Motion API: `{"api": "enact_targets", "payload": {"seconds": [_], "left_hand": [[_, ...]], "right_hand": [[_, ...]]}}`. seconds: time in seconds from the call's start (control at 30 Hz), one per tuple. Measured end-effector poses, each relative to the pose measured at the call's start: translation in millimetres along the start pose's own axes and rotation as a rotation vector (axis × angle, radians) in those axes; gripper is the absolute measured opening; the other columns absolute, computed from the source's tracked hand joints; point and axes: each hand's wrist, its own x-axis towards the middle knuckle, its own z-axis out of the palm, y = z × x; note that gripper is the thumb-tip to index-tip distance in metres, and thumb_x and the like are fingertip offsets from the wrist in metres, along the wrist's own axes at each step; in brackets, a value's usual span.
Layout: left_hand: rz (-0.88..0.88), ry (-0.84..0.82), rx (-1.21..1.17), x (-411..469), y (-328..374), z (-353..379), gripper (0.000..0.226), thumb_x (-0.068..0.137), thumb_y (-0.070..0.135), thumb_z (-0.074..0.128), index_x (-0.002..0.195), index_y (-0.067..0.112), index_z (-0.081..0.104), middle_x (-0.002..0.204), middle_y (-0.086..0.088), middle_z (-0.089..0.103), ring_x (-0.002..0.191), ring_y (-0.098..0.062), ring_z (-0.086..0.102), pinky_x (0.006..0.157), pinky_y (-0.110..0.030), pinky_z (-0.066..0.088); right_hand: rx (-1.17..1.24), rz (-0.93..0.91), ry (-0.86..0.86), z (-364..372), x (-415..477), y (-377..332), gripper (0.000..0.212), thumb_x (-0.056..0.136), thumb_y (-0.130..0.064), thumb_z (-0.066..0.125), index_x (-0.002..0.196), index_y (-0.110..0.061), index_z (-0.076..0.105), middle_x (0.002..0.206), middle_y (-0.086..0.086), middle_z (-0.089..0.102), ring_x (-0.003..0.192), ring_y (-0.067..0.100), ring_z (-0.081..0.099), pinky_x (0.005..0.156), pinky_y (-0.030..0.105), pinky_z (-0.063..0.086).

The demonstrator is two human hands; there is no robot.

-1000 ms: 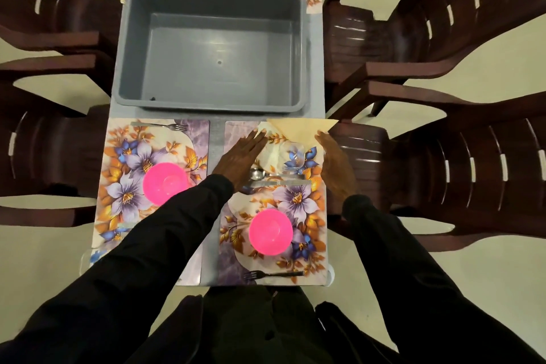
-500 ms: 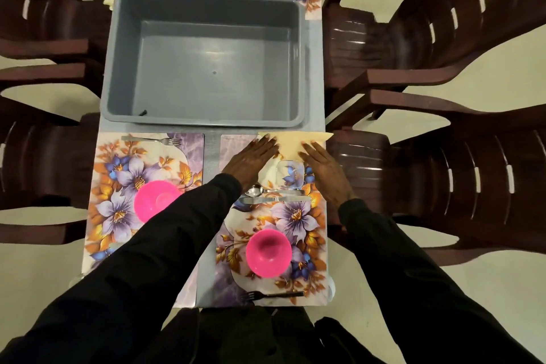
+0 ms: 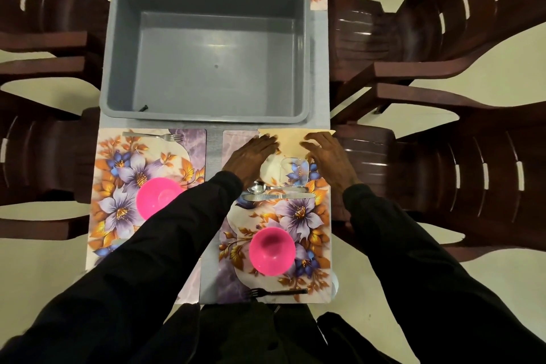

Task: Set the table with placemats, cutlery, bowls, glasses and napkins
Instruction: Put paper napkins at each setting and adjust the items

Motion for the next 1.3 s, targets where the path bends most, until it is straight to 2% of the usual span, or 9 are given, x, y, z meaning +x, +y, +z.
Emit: {"api": "enact_targets", "payload": {"seconds": [0.1, 0.23, 0.43, 0.5, 0.63, 0.8, 0.9, 1.07, 1.3], "left_hand": [[0.005, 0.028, -0.015, 0, -1, -1, 0.079, 0.079, -0.02, 0.063, 0.151, 0.008, 0.047, 0.16, -0.012, 0.039, 0.15, -0.029, 0.034, 0.124, -0.039, 0.027], [0.004, 0.045, -0.038, 0, 0, -2, 0.072, 0.085, -0.018, 0.059, 0.15, 0.009, 0.048, 0.16, -0.011, 0.04, 0.15, -0.029, 0.035, 0.123, -0.039, 0.027], [-0.045, 0.062, -0.069, 2, -2, -7, 0.062, 0.094, -0.006, 0.056, 0.152, 0.014, 0.046, 0.159, -0.008, 0.043, 0.149, -0.026, 0.035, 0.121, -0.039, 0.032], [-0.049, 0.074, -0.065, 2, -3, -6, 0.067, 0.09, -0.011, 0.057, 0.151, 0.016, 0.047, 0.157, -0.007, 0.046, 0.147, -0.026, 0.039, 0.119, -0.039, 0.034], [0.013, 0.078, -0.006, -1, -10, 0, 0.072, 0.08, -0.015, 0.067, 0.145, 0.014, 0.055, 0.152, -0.009, 0.052, 0.142, -0.029, 0.046, 0.116, -0.042, 0.039], [0.062, 0.086, 0.057, -7, -13, 8, 0.077, 0.069, -0.023, 0.067, 0.139, 0.008, 0.06, 0.151, -0.013, 0.052, 0.14, -0.031, 0.049, 0.119, -0.044, 0.037], [0.057, 0.08, 0.054, -9, -8, 6, 0.074, 0.072, -0.022, 0.066, 0.141, 0.006, 0.059, 0.151, -0.015, 0.051, 0.141, -0.033, 0.048, 0.119, -0.045, 0.037], [0.044, 0.044, 0.045, -10, -5, 5, 0.068, 0.076, -0.001, 0.083, 0.14, 0.007, 0.059, 0.149, -0.015, 0.054, 0.139, -0.033, 0.05, 0.119, -0.045, 0.036], [0.011, 0.02, 0.034, -10, -2, 1, 0.071, 0.076, 0.002, 0.084, 0.142, 0.008, 0.057, 0.151, -0.015, 0.052, 0.142, -0.033, 0.046, 0.119, -0.049, 0.037]], "right_hand": [[-0.031, -0.018, 0.014, 1, 9, 0, 0.037, 0.077, -0.004, 0.084, 0.112, -0.005, 0.072, 0.123, 0.019, 0.065, 0.114, 0.038, 0.06, 0.092, 0.046, 0.052], [-0.056, 0.014, 0.029, 1, 16, -4, 0.031, 0.08, -0.004, 0.082, 0.109, -0.004, 0.07, 0.117, 0.018, 0.064, 0.107, 0.037, 0.059, 0.087, 0.048, 0.051], [0.181, 0.164, -0.013, -9, 28, -6, 0.013, 0.095, -0.008, 0.062, 0.106, -0.007, 0.069, 0.113, 0.015, 0.065, 0.105, 0.036, 0.056, 0.086, 0.05, 0.046], [0.139, 0.117, -0.053, -14, 26, -5, 0.017, 0.09, -0.007, 0.067, 0.107, -0.008, 0.072, 0.114, 0.014, 0.066, 0.105, 0.035, 0.056, 0.084, 0.053, 0.047], [0.04, -0.007, -0.089, -13, 6, -4, 0.04, 0.073, -0.003, 0.074, 0.113, -0.009, 0.075, 0.126, 0.011, 0.063, 0.116, 0.035, 0.053, 0.088, 0.049, 0.049], [-0.008, 0.002, -0.109, -1, -10, -5, 0.054, 0.071, -0.016, 0.089, 0.121, -0.007, 0.071, 0.137, 0.017, 0.058, 0.127, 0.038, 0.05, 0.098, 0.052, 0.049], [-0.014, -0.015, -0.082, 3, -14, -5, 0.05, 0.076, -0.016, 0.086, 0.123, -0.007, 0.07, 0.138, 0.017, 0.059, 0.128, 0.038, 0.052, 0.098, 0.05, 0.048], [0.022, -0.045, -0.067, 8, -17, 0, 0.05, 0.078, -0.026, 0.086, 0.122, -0.007, 0.07, 0.138, 0.018, 0.06, 0.125, 0.04, 0.054, 0.096, 0.052, 0.051], [-0.002, -0.055, -0.028, 10, -17, 0, 0.051, 0.076, -0.021, 0.089, 0.122, -0.007, 0.07, 0.137, 0.018, 0.06, 0.125, 0.04, 0.055, 0.099, 0.051, 0.049]]}}
